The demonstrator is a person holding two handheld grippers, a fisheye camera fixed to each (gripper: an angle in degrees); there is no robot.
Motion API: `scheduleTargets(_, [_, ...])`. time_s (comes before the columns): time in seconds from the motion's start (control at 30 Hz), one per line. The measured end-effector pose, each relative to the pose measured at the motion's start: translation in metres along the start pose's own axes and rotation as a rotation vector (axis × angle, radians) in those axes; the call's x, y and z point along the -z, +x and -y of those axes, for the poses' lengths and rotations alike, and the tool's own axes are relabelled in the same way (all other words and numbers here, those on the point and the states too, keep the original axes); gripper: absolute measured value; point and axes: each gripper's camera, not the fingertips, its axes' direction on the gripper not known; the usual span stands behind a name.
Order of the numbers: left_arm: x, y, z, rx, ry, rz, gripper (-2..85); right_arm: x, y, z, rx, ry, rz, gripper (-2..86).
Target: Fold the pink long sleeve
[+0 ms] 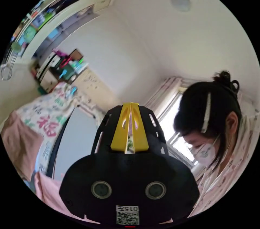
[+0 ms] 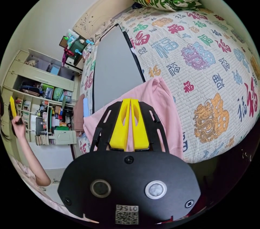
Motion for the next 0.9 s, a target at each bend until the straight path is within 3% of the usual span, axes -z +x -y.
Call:
scheduleTargets(0.1, [0.017, 0.054, 0.019, -0.074, 0.174, -0.014, -0.9, -0.023, 0.024, 0.006, 0.001, -0.03, -0.016, -0.5])
scheduleTargets(0.2, [0.031, 0.069, 0.029, 0.056, 0.227, 0.027, -0.9, -0.043, 0.054, 0.025, -0.029, -0.033, -0.049, -0.5])
scheduleTargets(0.47, [0.048, 0.06, 0.045, 0.096, 0.17, 0.091, -0.9, -0.094, 0.122, 0.092, 0.034, -0.044, -0.075, -0.5])
scheduleTargets(0.67, [0.051, 0.046, 0.05, 0.121, 0.129, -0.038, -0.9, -0.122, 0.189, 0.131, 0.042, -0.066, -0.065, -0.5])
scheduleTargets(0.83, [0.049, 0.024, 0.051, 0.069, 0.151, 0.009, -0.8, -0.131, 0.255, 0.148, 0.053, -0.083, -0.064, -0.3])
scheduleTargets(0.9, [0.063, 0.008, 0.041, -0.027, 0.189, 0.118, -0.8, -0.13, 0.289, 0.152, 0.088, -0.093, -0.05, -0.2])
